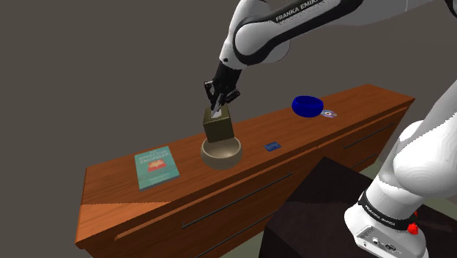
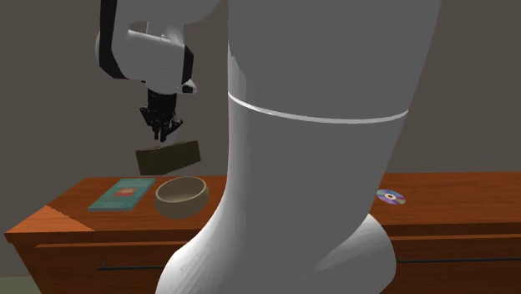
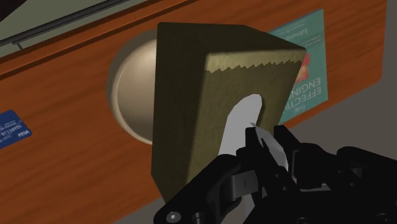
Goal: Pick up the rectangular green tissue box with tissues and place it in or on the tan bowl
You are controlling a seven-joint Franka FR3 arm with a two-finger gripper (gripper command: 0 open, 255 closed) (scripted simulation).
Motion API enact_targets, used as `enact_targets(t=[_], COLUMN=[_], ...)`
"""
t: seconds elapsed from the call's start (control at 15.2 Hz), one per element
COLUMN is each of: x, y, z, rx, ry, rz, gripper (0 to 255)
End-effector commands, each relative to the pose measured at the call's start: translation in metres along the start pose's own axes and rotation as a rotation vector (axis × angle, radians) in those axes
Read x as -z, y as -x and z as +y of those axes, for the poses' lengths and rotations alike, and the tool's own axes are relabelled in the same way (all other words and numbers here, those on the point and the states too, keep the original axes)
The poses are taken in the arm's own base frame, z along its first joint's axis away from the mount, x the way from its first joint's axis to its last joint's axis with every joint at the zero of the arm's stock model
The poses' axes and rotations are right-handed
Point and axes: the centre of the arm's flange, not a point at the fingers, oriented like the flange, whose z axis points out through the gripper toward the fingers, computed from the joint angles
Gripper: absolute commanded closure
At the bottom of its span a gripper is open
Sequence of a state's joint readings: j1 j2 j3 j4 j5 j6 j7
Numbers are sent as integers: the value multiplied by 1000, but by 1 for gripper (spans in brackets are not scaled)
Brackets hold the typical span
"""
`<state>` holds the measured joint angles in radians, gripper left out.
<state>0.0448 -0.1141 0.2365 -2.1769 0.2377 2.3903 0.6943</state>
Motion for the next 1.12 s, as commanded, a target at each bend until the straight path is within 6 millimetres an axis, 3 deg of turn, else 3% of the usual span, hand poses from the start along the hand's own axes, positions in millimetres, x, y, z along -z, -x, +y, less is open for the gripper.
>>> enact_targets(t=[0.0,1.06], x=[-9,-85], y=[0,10], z=[3,30], rx=[0,0], ry=[0,0], rz=[0,0], gripper=[255,255])
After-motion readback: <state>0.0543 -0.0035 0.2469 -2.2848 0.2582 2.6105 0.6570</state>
